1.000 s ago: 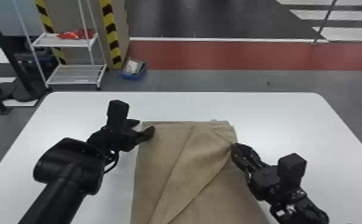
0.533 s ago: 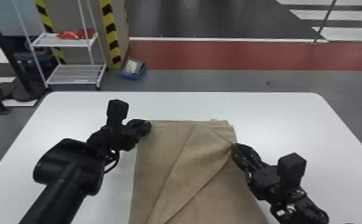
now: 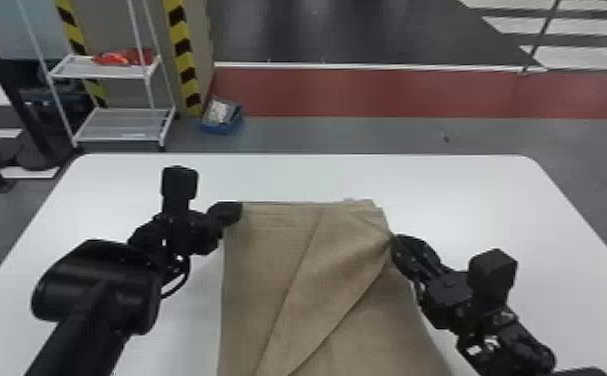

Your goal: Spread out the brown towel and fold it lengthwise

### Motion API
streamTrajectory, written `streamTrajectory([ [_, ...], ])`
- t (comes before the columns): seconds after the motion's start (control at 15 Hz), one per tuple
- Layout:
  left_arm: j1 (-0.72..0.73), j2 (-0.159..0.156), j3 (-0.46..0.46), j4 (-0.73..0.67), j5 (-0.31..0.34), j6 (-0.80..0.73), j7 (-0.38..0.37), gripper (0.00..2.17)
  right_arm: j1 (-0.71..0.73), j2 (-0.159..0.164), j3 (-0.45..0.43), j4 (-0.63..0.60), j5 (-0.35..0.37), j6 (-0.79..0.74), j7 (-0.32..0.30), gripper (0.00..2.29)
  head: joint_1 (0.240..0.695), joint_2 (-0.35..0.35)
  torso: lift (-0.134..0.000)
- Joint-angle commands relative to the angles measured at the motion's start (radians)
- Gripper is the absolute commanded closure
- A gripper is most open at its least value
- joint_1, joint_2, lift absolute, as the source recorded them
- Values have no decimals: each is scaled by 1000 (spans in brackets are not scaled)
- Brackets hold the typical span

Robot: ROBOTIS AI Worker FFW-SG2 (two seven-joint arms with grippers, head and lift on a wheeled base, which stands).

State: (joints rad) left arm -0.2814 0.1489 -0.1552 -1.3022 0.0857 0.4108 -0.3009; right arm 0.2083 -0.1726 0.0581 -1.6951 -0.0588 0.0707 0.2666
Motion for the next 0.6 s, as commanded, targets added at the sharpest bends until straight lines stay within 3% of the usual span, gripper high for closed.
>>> streamTrajectory([
  [0.0,51,9,63,-144,14,110,16,1440,-3,-18,-38,-61,-4,73,0,998,695,-22,-125],
  [0.2,114,57,141,-322,77,239,71,1440,-3,-24,-143,-161,-13,186,16,998,695,-16,-125],
  [0.53,237,101,310,-568,186,334,103,1440,3,-39,-377,-304,-113,370,56,998,695,-30,-125],
])
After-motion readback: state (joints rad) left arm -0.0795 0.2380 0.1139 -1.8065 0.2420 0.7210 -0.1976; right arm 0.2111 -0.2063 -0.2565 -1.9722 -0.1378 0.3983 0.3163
